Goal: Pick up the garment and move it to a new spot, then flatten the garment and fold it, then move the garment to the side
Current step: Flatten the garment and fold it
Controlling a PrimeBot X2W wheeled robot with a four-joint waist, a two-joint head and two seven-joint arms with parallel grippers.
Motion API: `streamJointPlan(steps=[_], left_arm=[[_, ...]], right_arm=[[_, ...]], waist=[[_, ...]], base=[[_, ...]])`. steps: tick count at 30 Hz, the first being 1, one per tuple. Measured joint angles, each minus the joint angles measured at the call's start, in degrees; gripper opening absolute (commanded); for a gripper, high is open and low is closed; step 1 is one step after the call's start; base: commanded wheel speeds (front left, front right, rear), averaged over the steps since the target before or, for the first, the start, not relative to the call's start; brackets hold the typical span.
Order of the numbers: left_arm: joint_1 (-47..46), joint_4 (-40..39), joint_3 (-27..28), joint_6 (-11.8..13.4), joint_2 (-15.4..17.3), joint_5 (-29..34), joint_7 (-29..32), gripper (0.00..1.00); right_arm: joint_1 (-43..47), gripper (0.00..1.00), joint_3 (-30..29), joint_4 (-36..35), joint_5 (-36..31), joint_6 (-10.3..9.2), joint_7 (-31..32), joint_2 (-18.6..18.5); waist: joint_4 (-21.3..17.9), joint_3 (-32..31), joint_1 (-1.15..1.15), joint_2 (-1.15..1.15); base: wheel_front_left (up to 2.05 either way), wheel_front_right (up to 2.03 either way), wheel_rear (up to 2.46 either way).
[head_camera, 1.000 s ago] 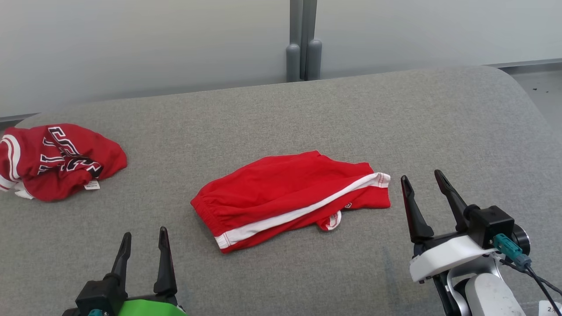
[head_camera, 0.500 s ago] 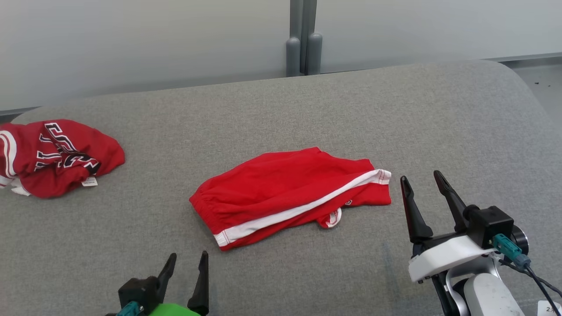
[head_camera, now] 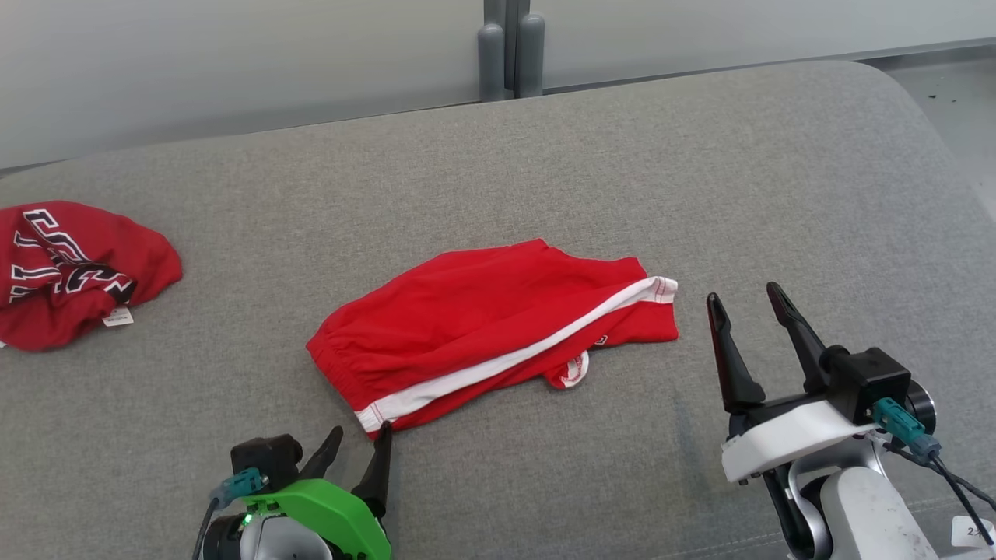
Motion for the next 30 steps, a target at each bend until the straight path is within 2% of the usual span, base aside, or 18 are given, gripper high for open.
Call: streamJointPlan(steps=[10, 20, 21, 23, 25, 28, 29, 30], left_arm=[[-2.8, 4.0, 0.2, -1.4, -0.7, -7.4, 0.1, 1.00], [-5.4, 7.3, -3.0, -1.7, -1.3, -13.3, -2.2, 1.00], [-5.5, 7.4, -3.4, -1.7, -1.3, -13.6, -2.6, 0.87], [-5.9, 7.4, -4.5, -1.7, -1.3, -14.2, -3.2, 0.50], [-5.9, 7.4, -5.4, -1.7, -1.3, -14.9, -3.5, 0.43], [-5.9, 7.1, -6.4, -1.7, -0.9, -16.2, -3.8, 0.38], [-5.9, 7.1, -6.7, -1.7, -0.8, -16.5, -4.0, 0.32], [-5.9, 7.1, -6.9, -1.7, -0.5, -16.5, -4.2, 0.20]], right_arm=[[-0.1, 1.00, -0.4, 0.1, -0.3, 0.00, -0.2, 0.0], [-0.3, 1.00, -0.3, 0.6, -0.4, 0.00, -0.2, 0.0], [-0.3, 1.00, -0.2, 0.6, -0.5, 0.00, -0.2, 0.0], [-0.3, 1.00, -0.3, 0.6, -0.5, 0.00, -0.2, 0.0], [-0.3, 1.00, -0.4, 0.6, -0.8, 0.00, -0.2, 0.0], [-0.2, 1.00, -0.4, 0.6, -0.8, 0.00, -0.2, 0.0], [-0.1, 1.00, -0.4, 0.6, -0.8, 0.00, -0.2, 0.0], [-0.1, 1.00, -0.4, 0.6, -0.8, 0.00, -0.2, 0.0]], waist=[[-1.1, 1.4, 0.00, 0.00], [-1.3, 1.1, 0.00, 0.00], [-1.3, 1.1, 0.00, 0.00], [-1.3, 1.0, 0.00, 0.00], [-1.3, 0.8, 0.00, 0.00], [-1.1, 0.7, 0.00, 0.00], [-1.0, 0.6, 0.00, 0.00], [-0.9, 0.6, 0.00, 0.00]], base=[[0.00, 0.00, 0.00], [0.00, 0.00, 0.00], [0.00, 0.00, 0.00], [0.00, 0.00, 0.00], [0.00, 0.00, 0.00], [0.00, 0.00, 0.00], [0.00, 0.00, 0.00], [0.00, 0.00, 0.00]])
